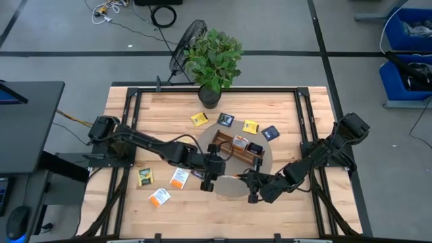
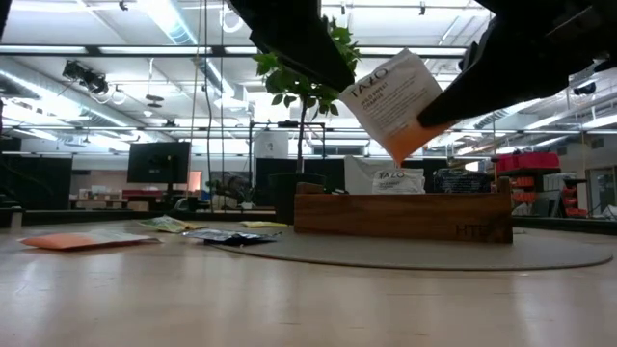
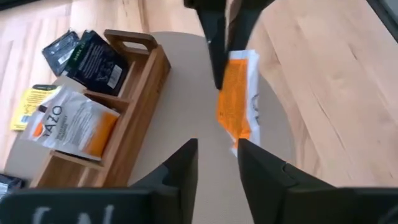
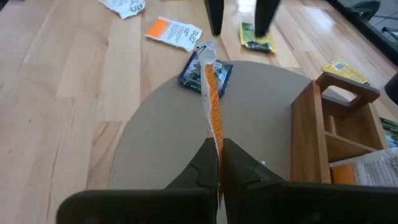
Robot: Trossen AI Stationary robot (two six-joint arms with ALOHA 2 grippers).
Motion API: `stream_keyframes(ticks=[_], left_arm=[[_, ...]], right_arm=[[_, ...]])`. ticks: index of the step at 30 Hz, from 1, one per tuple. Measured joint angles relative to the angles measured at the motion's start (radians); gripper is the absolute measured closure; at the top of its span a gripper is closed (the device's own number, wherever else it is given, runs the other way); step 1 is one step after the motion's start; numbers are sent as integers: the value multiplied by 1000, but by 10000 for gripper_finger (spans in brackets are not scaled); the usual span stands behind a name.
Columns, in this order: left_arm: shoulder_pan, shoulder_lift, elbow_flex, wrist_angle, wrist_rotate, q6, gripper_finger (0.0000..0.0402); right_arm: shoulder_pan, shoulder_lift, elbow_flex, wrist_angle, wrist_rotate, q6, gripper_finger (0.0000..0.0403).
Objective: Pick & Place Tea
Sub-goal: Put the orange tea bag into the middle section of the wooden organizer
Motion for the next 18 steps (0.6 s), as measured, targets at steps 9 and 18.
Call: stream_keyframes(ticks=[9,18], left_arm=[[-2,0,0,4,32,-20,209],[0,3,0,1,30,-24,210]], right_arm=[[-18,0,0,4,30,23,402],[-30,0,0,31,33,-1,401]])
